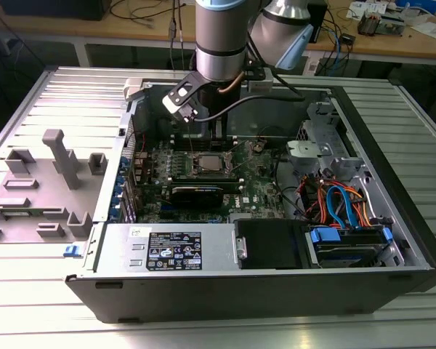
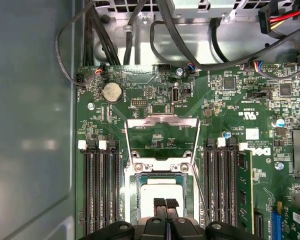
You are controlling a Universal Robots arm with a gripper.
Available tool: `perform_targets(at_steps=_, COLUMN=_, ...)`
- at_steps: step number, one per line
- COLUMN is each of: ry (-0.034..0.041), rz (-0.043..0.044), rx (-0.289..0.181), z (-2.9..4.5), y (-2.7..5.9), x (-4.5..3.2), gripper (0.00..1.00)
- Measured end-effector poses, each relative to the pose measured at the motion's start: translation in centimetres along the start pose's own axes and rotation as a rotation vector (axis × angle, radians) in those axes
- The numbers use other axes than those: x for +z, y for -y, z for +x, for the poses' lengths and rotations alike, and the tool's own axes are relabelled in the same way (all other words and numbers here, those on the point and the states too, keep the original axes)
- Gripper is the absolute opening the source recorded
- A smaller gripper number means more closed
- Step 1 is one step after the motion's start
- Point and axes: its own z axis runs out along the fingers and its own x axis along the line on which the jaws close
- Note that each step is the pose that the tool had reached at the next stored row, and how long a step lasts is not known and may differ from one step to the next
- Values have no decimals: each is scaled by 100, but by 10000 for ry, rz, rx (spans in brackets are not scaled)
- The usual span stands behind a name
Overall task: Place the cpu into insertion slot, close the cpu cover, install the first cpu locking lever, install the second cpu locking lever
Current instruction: 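Close the cpu cover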
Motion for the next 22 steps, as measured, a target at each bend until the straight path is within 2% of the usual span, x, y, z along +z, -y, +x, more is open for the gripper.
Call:
perform_targets(at_steps=10, ry=1, rz=1, rx=0, z=0, y=-2, x=-17, gripper=11)
perform_targets(at_steps=19, ry=0, rz=0, rx=-1, z=0, y=-63, x=-16, gripper=11)
perform_targets(at_steps=22, ry=0, rz=1, rx=0, z=1, y=-77, x=-37, gripper=11)
